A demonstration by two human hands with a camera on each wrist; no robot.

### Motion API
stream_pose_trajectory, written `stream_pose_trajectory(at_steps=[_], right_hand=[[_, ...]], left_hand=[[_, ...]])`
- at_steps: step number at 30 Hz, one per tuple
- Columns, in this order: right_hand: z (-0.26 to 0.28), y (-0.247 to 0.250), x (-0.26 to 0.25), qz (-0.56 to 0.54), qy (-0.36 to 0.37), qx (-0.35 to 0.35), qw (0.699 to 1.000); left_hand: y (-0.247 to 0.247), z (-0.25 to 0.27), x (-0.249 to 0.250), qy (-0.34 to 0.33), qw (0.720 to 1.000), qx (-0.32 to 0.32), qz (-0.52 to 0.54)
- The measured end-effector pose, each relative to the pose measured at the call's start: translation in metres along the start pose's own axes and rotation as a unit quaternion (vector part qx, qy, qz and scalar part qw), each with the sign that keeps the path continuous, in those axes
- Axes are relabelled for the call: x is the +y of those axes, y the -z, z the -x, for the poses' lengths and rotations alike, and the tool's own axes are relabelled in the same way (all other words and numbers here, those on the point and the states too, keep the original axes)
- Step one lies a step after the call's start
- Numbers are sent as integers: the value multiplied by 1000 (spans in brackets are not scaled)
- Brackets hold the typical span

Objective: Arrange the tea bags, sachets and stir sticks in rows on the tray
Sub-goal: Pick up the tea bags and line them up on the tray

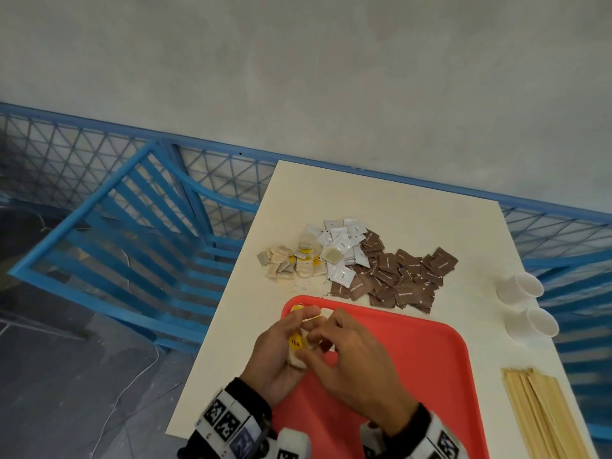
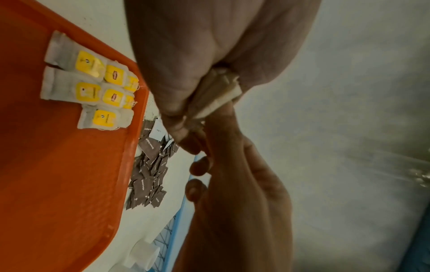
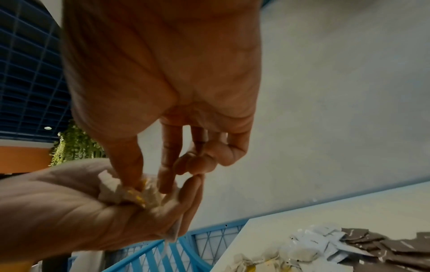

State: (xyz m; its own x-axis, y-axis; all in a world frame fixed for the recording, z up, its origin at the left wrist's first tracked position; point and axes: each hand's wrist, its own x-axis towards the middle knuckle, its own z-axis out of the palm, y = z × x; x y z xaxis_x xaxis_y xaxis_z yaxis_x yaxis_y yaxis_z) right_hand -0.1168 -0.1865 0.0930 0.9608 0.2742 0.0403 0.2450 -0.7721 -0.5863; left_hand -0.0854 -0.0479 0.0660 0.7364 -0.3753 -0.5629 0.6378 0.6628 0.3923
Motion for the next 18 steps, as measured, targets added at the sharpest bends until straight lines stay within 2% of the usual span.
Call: stream_pose_trajectory(at_steps=[3, 6, 8, 10, 12, 14, 16, 18], right_hand=[[-2, 1, 6, -13, -8, 18, 1000], [-7, 21, 21, -133, -50, 41, 989], [-9, 43, 27, -222, -76, 8, 972], [-11, 59, 33, -232, -73, -38, 969], [-14, 69, 34, -174, -47, -92, 979], [-21, 79, 31, -107, -16, -136, 985], [-28, 89, 29, -72, 3, -140, 987], [-34, 97, 29, -73, -1, -120, 990]], left_hand=[[0, -2, -9, -16, 1000, -6, -2], [-1, -3, -12, -9, 1000, 0, 29], [-3, -1, -10, -15, 1000, 22, -6], [-7, 1, -3, -52, 992, 46, -104], [-11, 2, 6, -116, 964, 14, -237], [-20, 6, 15, -173, 910, -54, -374], [-28, 8, 20, -198, 855, -106, -467], [-33, 8, 22, -217, 827, -108, -507]])
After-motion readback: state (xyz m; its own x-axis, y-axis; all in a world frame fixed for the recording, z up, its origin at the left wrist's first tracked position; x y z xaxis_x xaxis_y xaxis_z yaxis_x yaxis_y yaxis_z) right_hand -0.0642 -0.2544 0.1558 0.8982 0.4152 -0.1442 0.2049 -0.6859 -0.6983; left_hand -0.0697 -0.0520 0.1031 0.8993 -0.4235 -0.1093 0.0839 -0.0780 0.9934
